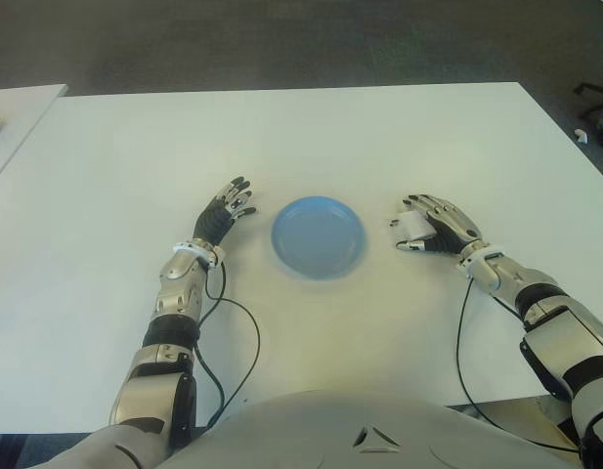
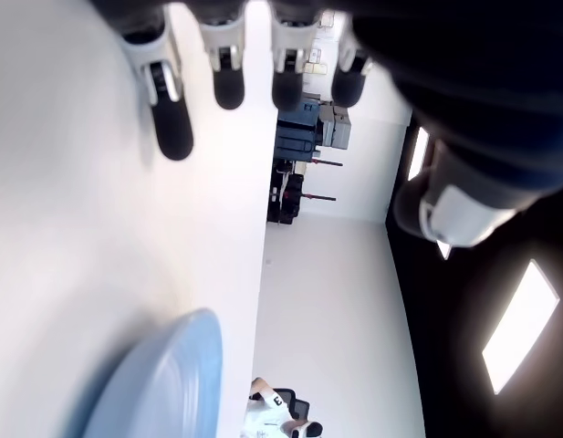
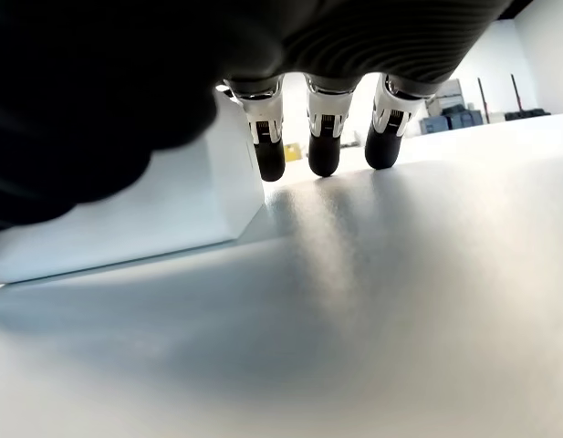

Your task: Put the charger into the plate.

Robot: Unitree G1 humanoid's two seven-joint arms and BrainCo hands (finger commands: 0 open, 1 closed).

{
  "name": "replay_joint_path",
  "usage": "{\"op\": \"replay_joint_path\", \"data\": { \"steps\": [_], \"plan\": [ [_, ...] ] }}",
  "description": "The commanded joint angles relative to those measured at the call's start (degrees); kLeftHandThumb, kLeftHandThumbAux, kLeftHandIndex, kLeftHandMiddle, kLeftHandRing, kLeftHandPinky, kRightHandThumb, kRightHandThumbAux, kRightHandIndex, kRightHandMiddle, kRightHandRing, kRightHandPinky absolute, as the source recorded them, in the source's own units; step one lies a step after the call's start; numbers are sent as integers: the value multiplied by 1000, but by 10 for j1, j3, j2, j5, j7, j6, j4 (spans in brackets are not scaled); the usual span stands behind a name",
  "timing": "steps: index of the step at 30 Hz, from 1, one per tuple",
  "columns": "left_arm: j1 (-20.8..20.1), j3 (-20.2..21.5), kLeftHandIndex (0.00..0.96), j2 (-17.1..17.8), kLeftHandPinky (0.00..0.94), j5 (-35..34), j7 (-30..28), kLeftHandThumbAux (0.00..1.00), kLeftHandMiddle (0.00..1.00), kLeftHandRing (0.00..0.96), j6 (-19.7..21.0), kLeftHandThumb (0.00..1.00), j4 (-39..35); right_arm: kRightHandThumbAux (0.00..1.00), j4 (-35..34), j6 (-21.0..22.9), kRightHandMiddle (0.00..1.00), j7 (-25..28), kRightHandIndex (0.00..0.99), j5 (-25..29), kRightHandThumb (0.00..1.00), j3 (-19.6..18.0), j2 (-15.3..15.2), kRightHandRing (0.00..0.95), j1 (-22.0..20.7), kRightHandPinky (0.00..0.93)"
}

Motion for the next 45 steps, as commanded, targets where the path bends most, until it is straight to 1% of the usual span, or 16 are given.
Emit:
{"op": "replay_joint_path", "data": {
  "steps": [1, 15, 24, 28, 29, 30, 32, 33, 35, 36, 37, 38, 40, 41, 44, 45],
  "plan": [
    [13, 0, 44, -3, 3, -2, -8, 544, 78, 46, 9, 0, 1, 286, 17, 1, 0, 58, 0, -17, 296, 17, 12, 0, 45, 82],
    [12, 1, 43, -3, 1, -5, -11, 547, 81, 46, 6, 0, 3, 306, 17, 12, 0, 65, 0, -27, 237, 28, 12, 0, 39, 65],
    [12, 0, 45, -4, 4, -1, -5, 546, 83, 46, 3, 0, 2, 308, 16, 16, 0, 66, 0, -27, 228, 30, 12, 0, 39, 47],
    [13, -1, 45, -4, 6, 1, -2, 548, 82, 46, 1, 0, 2, 307, 15, 18, 0, 60, 0, -27, 238, 30, 11, 0, 39, 64],
    [13, -1, 44, -4, 10, 1, -2, 549, 82, 48, 0, 0, 2, 313, 15, 18, 11, 57, 0, -28, 241, 30, 11, 27, 39, 112],
    [13, -1, 44, -4, 11, 1, -1, 549, 82, 48, 0, 0, 2, 315, 14, 20, 15, 53, 1, -30, 242, 31, 11, 38, 38, 130],
    [13, -1, 44, -4, 19, 1, -1, 550, 82, 50, 0, 0, 1, 320, 13, 24, 64, 38, 23, -35, 250, 34, 10, 103, 37, 209],
    [13, -1, 44, -4, 20, 1, 0, 550, 82, 51, 1, 0, 1, 330, 13, 26, 151, 29, 80, -38, 266, 36, 10, 185, 37, 277],
    [12, 0, 44, -5, 20, 0, 1, 550, 83, 53, 1, 0, 1, 374, 10, 46, 404, -13, 259, -56, 336, 48, 10, 418, 35, 477],
    [12, 0, 45, -6, 20, 0, 1, 550, 83, 53, 1, 0, 2, 385, 9, 59, 449, -36, 293, -67, 352, 55, 10, 458, 34, 512],
    [12, 0, 45, -6, 20, 0, 2, 550, 83, 54, 1, 0, 2, 419, 9, 67, 527, -52, 365, -74, 394, 61, 10, 530, 33, 581],
    [11, 1, 45, -7, 20, 0, 2, 551, 84, 54, 0, 0, 2, 441, 9, 80, 577, -73, 411, -83, 421, 68, 11, 576, 32, 625],
    [11, 1, 45, -8, 19, 0, 4, 552, 84, 55, -1, 0, 3, 483, 9, 105, 645, -115, 490, -100, 476, 84, 11, 641, 31, 695],
    [10, 1, 45, -8, 19, 1, 5, 553, 86, 56, -2, 0, 4, 563, 10, 116, 688, -134, 472, -108, 562, 91, 12, 689, 30, 746],
    [9, 2, 45, -9, 18, 2, 8, 556, 89, 58, -6, 0, 6, 659, 13, 148, 764, -191, 451, -131, 668, 111, 14, 769, 29, 826],
    [9, 2, 45, -10, 18, 2, 9, 557, 89, 59, -7, 0, 6, 668, 14, 154, 776, -202, 449, -135, 679, 116, 15, 781, 29, 836]
  ]
}}
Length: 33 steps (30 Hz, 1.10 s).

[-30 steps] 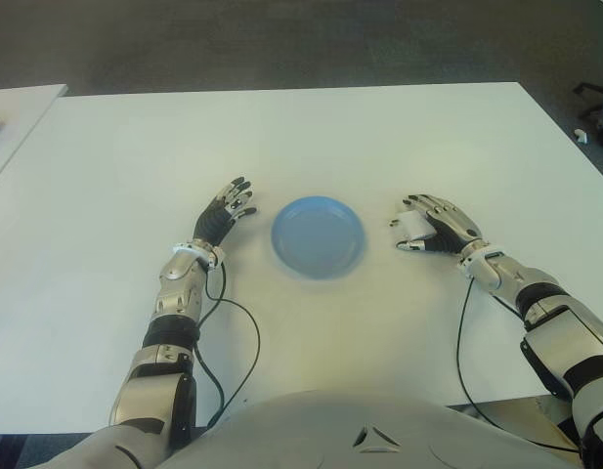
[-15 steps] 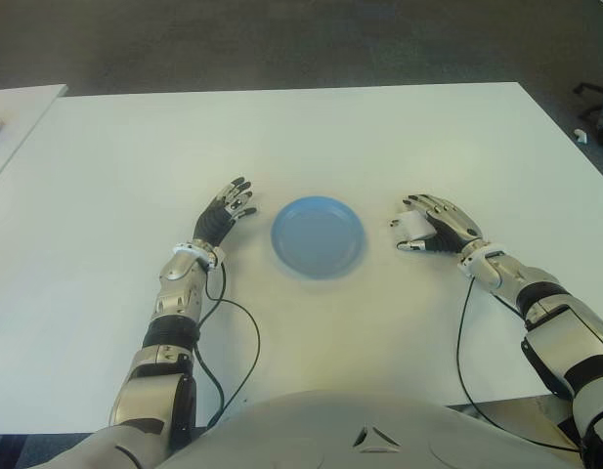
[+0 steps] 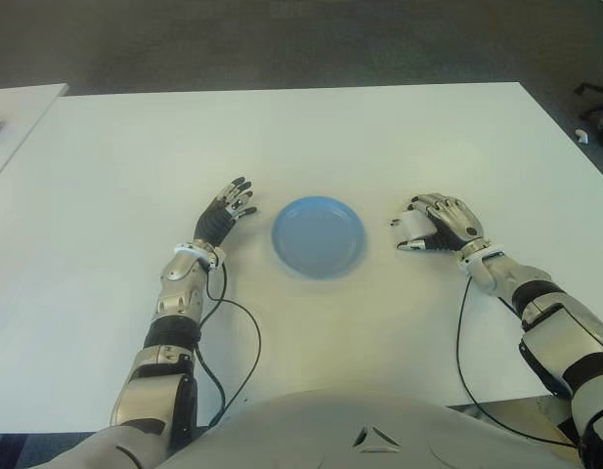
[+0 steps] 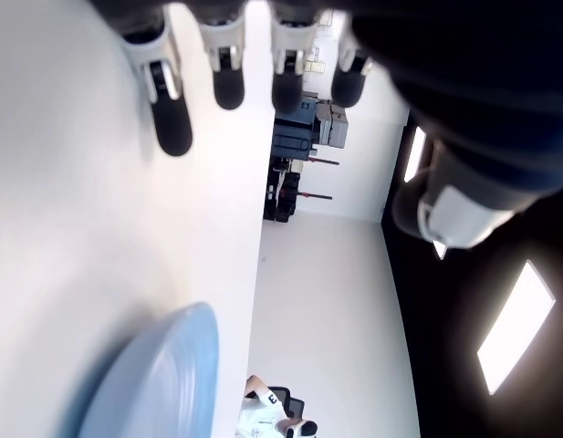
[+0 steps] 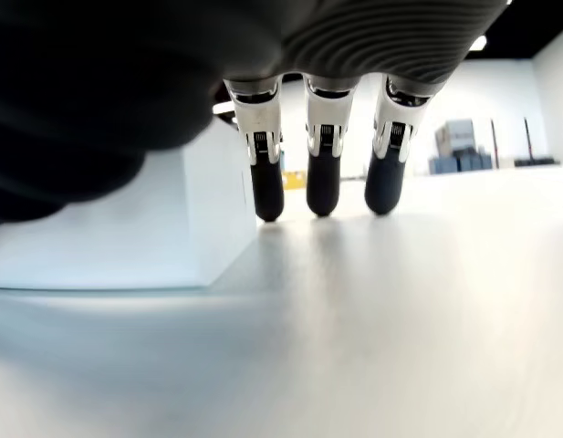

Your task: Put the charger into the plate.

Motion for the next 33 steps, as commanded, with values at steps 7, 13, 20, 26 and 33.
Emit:
{"op": "replay_joint_path", "data": {
  "steps": [7, 13, 20, 26, 33],
  "plan": [
    [3, 3, 49, -8, 19, 6, 14, 562, 91, 60, -6, 0, 12, 706, 13, 64, 843, -41, 441, -54, 727, 49, 10, 835, 35, 866],
    [0, 4, 55, -10, 21, 7, 17, 566, 92, 60, -12, 0, 18, 710, -2, 47, 864, -25, 440, -45, 733, 41, -2, 853, 27, 876],
    [-2, 3, 55, -13, 16, 6, 21, 569, 89, 57, -13, 0, 19, 711, -3, 39, 876, -29, 439, -44, 736, 40, -5, 864, 26, 877],
    [-4, 2, 52, -16, 15, 7, 25, 569, 86, 55, -16, 0, 22, 712, -3, 33, 883, -53, 439, -49, 737, 42, -8, 872, 24, 883],
    [-10, 1, 54, -19, 19, 12, 33, 566, 91, 59, -22, 0, 32, 712, -2, 25, 888, -71, 439, -50, 736, 42, -13, 878, 19, 886]
  ]
}}
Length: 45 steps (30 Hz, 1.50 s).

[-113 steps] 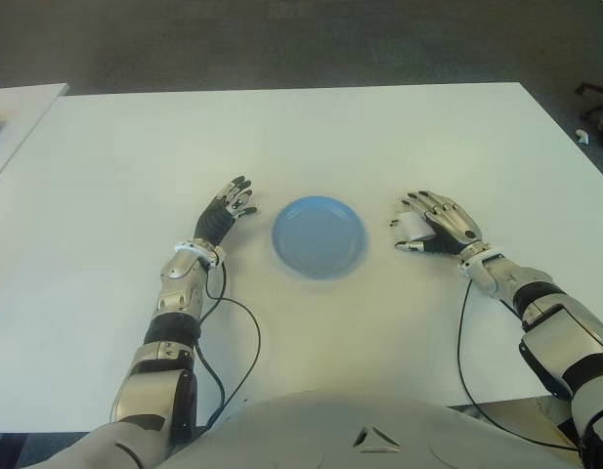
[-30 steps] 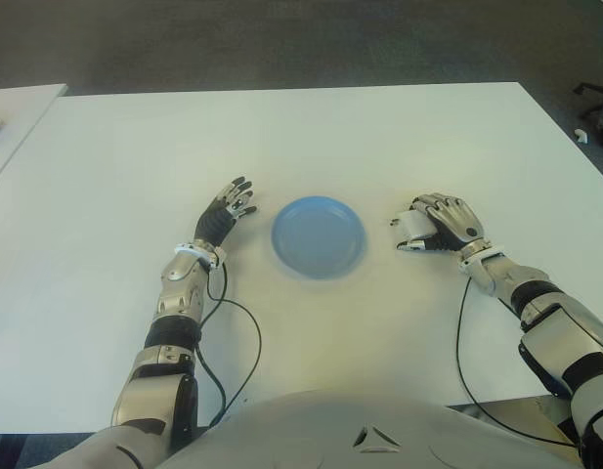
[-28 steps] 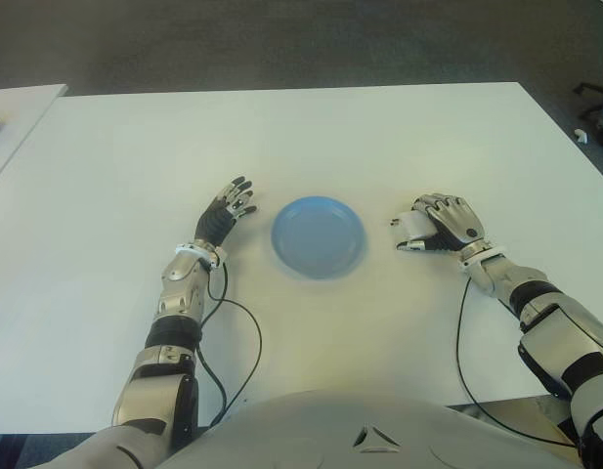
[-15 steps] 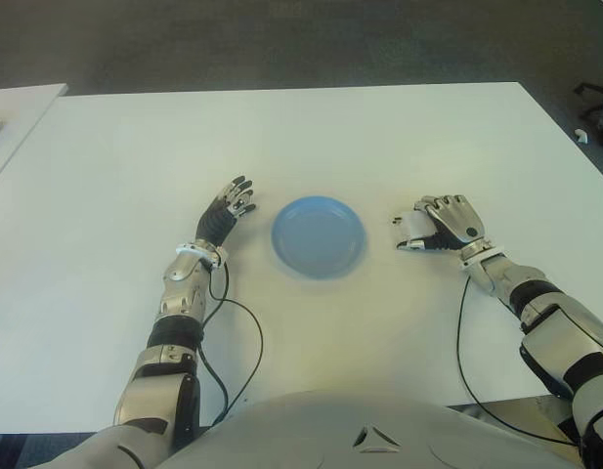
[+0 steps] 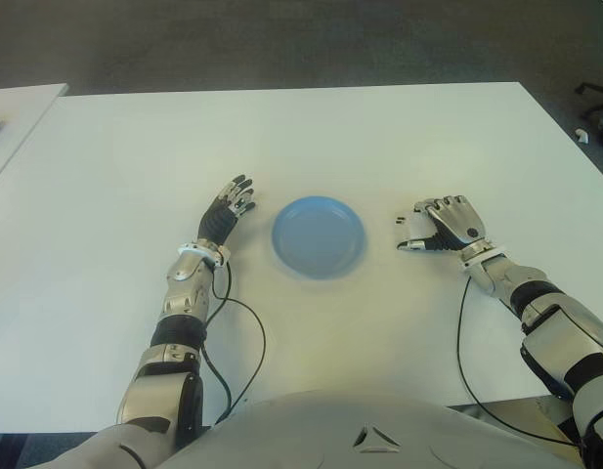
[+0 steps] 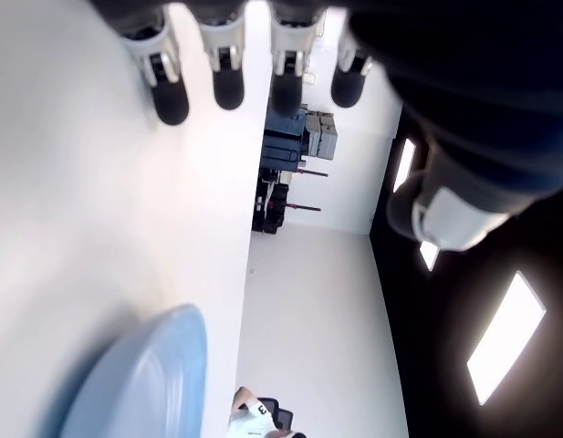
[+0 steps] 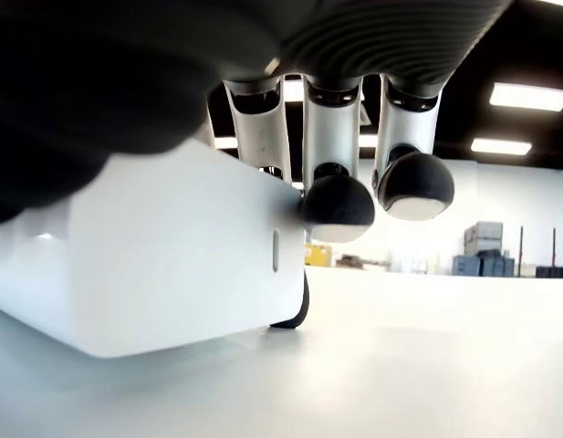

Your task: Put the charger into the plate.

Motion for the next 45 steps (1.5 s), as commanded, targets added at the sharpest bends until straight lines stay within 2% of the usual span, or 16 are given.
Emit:
{"op": "replay_joint_path", "data": {
  "steps": [1, 6, 18, 23, 28, 36, 45],
  "plan": [
    [-4, 1, 54, -4, 19, 10, 11, 565, 91, 59, 1, 0, 18, 712, 13, -7, 888, 5, 439, -27, 736, 15, -7, 878, 21, 887],
    [-9, 1, 61, -7, 26, 10, 14, 565, 95, 63, -1, 0, 26, 712, 0, -18, 889, 1, 439, -28, 737, 14, -12, 881, 7, 887],
    [-23, -4, 57, -9, 12, 19, 14, 550, 87, 55, -8, 0, 48, 711, -58, -56, 894, 6, 439, -13, 740, -22, -30, 885, -20, 888],
    [-28, -1, 55, -10, 9, 16, 11, 547, 86, 53, -14, 0, 60, 711, -105, -74, 895, 37, 439, 9, 740, -58, -41, 887, -17, 885],
    [-34, 0, 53, -9, 4, 16, 8, 544, 83, 49, -22, 0, 76, 711, -140, -75, 892, 58, 439, 16, 740, -86, -42, 885, -14, 881],
    [-48, 1, 54, -8, 0, 18, 9, 548, 88, 48, -34, 0, 106, 711, -235, -74, 883, 122, 439, 38, 739, -139, -44, 875, -5, 877],
    [-58, 1, 46, -12, 2, 19, 12, 552, 85, 47, -39, 0, 125, 711, -307, -65, 875, 206, 439, 65, 739, -180, -17, 863, -4, 866]
  ]
}}
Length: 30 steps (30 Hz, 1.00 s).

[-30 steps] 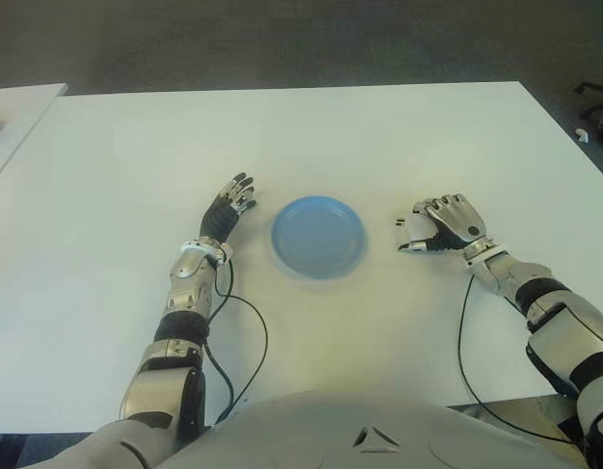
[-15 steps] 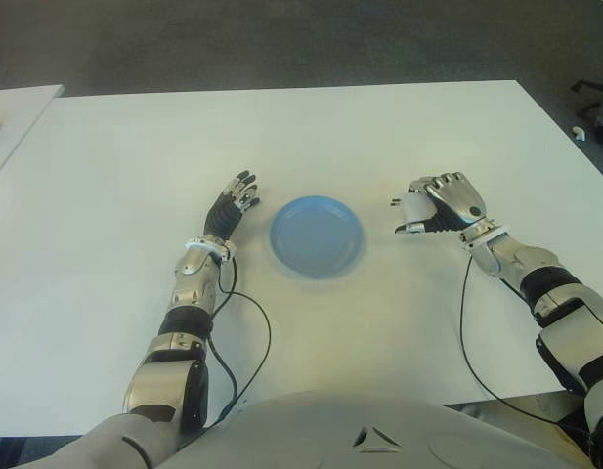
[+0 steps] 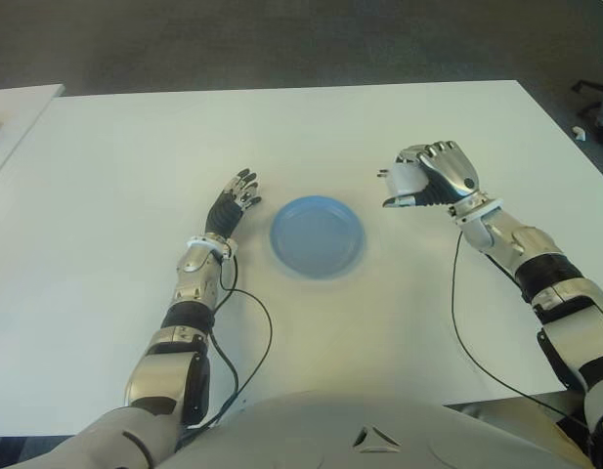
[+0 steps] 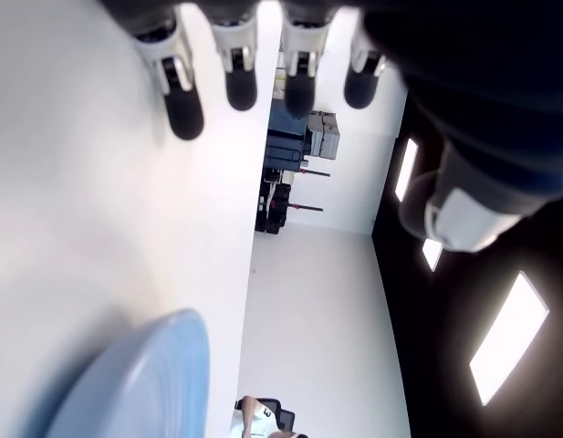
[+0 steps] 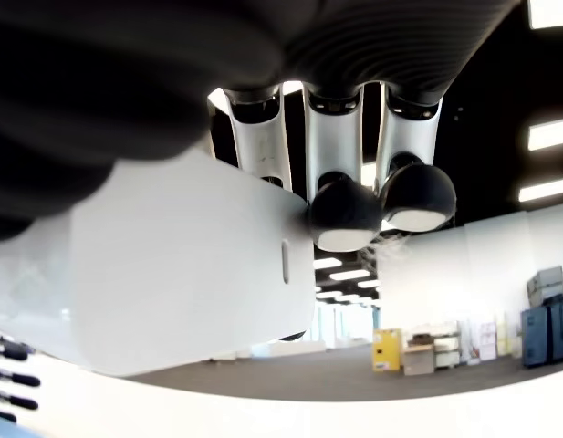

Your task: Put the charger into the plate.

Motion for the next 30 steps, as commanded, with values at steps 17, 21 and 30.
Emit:
{"op": "replay_joint_path", "data": {
  "steps": [17, 21, 30],
  "plan": [
    [-4, 4, 39, -18, 5, 5, 12, 548, 74, 41, 13, 0, 24, 710, -37, 55, 858, 133, 439, 4, 739, -14, 105, 852, -11, 854],
    [-2, 5, 37, -22, 8, 5, 14, 547, 73, 41, 15, 0, 21, 710, 4, 54, 853, 133, 439, 1, 740, -6, 131, 846, -23, 846],
    [2, 7, 32, -30, 11, 4, 15, 546, 72, 41, 19, 0, 11, 710, 115, 43, 852, 128, 440, 4, 742, 11, 188, 846, -60, 852]
  ]
}}
